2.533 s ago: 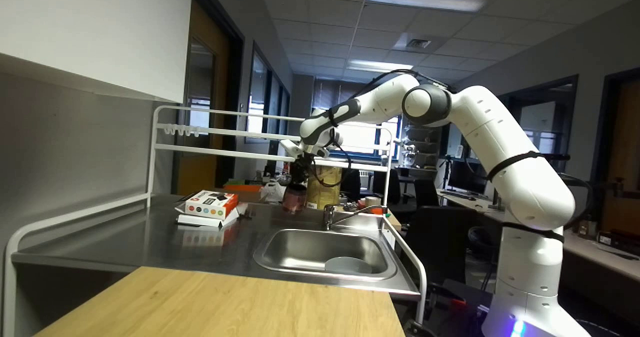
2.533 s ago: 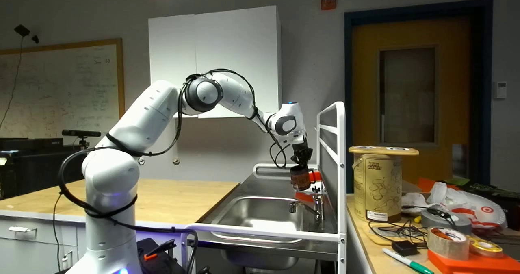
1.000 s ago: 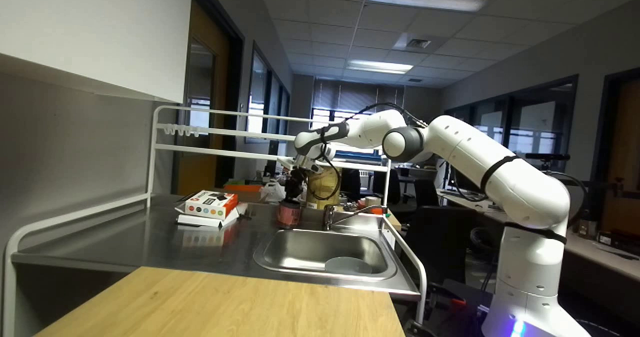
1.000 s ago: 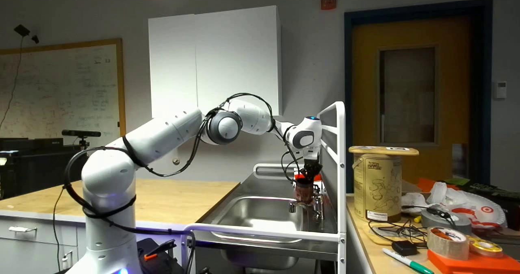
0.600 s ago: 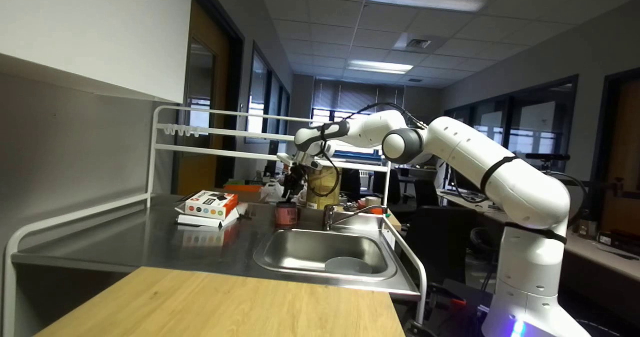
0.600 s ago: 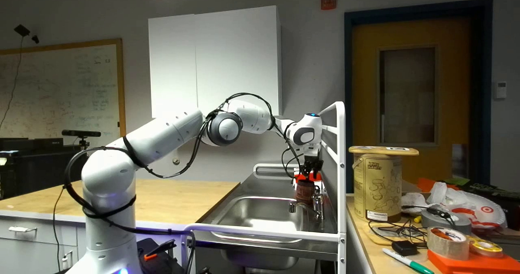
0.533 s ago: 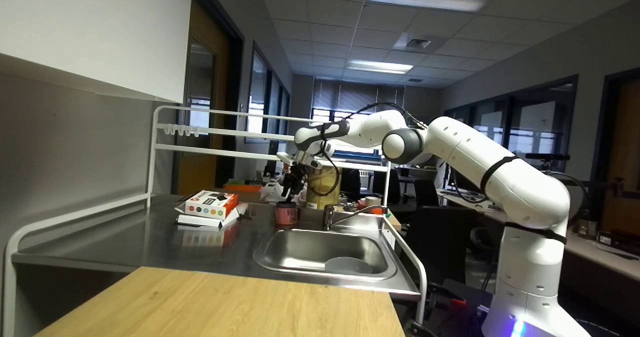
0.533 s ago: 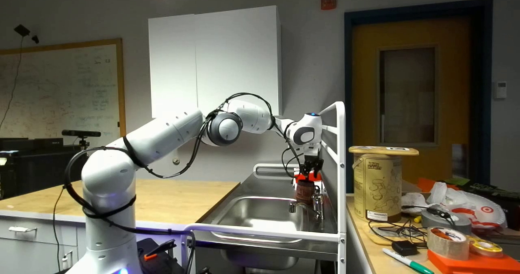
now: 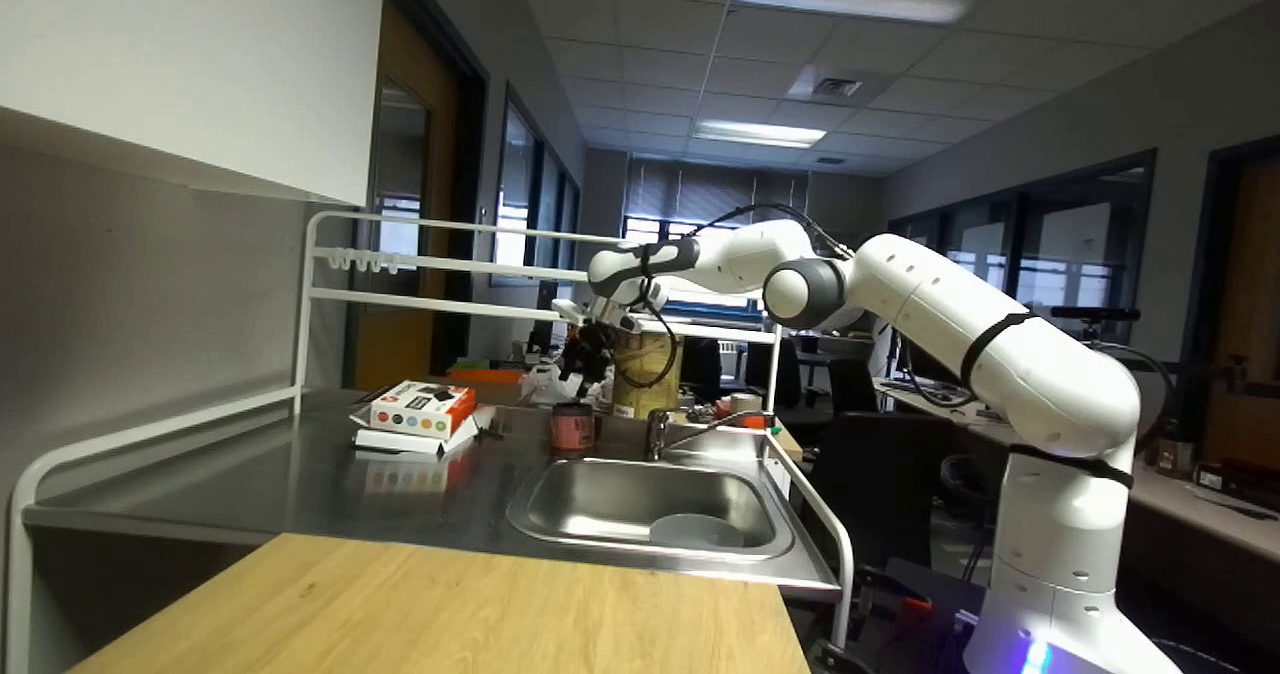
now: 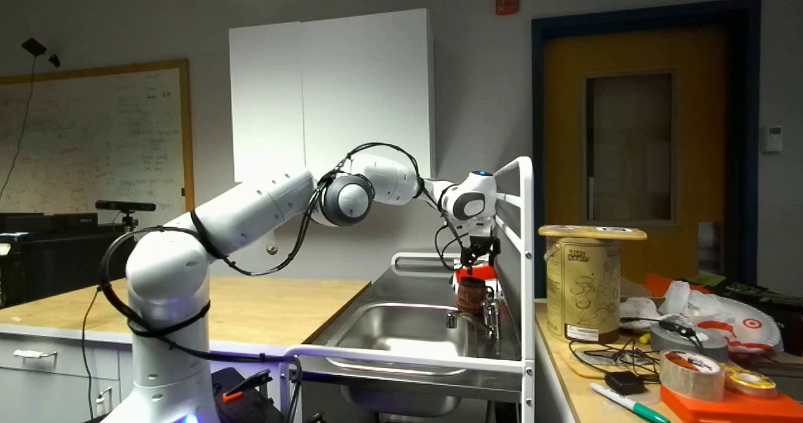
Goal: Remove the mug cup from the sink
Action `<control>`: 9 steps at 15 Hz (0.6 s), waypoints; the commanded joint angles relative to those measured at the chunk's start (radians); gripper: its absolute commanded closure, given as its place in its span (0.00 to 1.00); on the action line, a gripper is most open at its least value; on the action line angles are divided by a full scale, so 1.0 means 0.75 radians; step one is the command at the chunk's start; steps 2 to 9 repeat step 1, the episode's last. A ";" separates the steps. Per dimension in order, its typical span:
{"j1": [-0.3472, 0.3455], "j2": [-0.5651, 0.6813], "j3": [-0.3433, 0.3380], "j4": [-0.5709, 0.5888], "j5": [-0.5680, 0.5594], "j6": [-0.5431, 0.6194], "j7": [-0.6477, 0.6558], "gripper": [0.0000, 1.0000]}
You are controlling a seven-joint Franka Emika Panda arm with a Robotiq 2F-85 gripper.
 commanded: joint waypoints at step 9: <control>0.005 0.029 0.002 0.082 -0.004 -0.036 0.015 0.00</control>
